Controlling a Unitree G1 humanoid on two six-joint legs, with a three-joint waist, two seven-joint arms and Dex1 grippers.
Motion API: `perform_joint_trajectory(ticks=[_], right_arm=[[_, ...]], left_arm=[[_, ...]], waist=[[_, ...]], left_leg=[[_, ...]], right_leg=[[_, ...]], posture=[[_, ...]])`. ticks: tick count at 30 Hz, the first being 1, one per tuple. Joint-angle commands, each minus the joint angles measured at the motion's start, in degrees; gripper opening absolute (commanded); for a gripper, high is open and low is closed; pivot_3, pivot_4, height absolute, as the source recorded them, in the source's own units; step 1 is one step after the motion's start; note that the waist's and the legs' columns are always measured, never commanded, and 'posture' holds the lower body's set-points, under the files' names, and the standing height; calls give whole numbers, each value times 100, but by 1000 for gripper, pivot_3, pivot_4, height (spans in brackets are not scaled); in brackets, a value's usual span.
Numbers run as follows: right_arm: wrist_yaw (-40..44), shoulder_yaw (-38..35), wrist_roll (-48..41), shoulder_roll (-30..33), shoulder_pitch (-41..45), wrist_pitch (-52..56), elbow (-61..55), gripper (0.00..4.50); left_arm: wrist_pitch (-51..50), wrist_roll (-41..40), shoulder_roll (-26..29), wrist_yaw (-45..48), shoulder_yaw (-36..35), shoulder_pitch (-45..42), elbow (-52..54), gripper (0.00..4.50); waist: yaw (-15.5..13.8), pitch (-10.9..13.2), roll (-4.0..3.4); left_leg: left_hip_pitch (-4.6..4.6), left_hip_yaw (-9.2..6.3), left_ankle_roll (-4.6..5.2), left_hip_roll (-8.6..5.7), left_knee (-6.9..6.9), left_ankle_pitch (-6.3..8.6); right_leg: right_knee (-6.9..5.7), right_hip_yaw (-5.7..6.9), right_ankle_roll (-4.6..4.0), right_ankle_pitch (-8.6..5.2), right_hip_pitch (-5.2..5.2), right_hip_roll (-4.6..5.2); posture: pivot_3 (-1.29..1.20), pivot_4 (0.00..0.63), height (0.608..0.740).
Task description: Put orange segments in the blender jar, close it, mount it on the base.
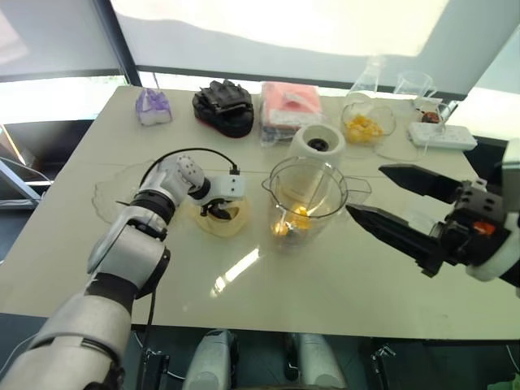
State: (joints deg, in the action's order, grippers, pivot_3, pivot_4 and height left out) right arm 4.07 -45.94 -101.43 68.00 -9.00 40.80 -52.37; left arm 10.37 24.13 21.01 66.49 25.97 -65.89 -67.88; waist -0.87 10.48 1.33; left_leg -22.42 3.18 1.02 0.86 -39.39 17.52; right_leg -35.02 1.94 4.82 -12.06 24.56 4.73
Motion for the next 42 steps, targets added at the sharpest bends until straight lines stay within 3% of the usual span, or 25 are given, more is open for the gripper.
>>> perform_joint_trajectory(ticks=[1,11,18,28,31,38,42], right_arm=[[-35,-139,-16,-10,19,-101,-89,4500],[-9,-82,118,-52,2,-85,-26,4500],[250,-4,640,-600,-492,-20,43,4500],[791,552,1764,-1153,-880,-104,120,4500],[903,707,2107,-1277,-953,-113,149,4500],[1041,1253,2866,-1692,-880,-244,226,4500],[1014,1596,3315,-1960,-729,-371,310,4500]], left_arm=[[-68,112,-90,66,109,154,-152,234],[-117,9,-50,3,-41,100,-160,243],[-427,-899,417,737,-980,-949,292,243],[-131,-1204,645,1223,-1364,-2694,18,243],[-371,-1435,479,1325,-1582,-3198,-162,243],[-2164,-1985,-245,1956,-1956,-3929,-118,243],[-1913,-2087,-554,2550,-1607,-3633,425,243]], waist=[[0,-14,-3],[0,-23,0],[-4,-3,33],[-1,-2,36],[2,-2,37],[4,-4,32],[15,-2,29]], left_leg=[[0,0,0,0,0,0],[2,0,0,0,0,0],[-18,-4,0,2,-1,0],[-33,-5,4,-7,-11,2],[-32,-9,4,-3,-12,2],[-34,-8,4,-5,-22,2],[-34,-7,4,-3,-27,2]], right_leg=[[0,0,0,0,0,0],[-2,0,0,0,0,-1],[-5,2,18,10,16,-7],[-1,13,19,9,21,-5],[-4,14,19,9,22,-13],[-4,15,4,-3,20,-11],[-8,14,1,-4,22,-13]], posture=[[0,150,740],[0,150,740],[0,150,740],[0,150,740],[0,150,740],[0,150,740],[0,150,740]])
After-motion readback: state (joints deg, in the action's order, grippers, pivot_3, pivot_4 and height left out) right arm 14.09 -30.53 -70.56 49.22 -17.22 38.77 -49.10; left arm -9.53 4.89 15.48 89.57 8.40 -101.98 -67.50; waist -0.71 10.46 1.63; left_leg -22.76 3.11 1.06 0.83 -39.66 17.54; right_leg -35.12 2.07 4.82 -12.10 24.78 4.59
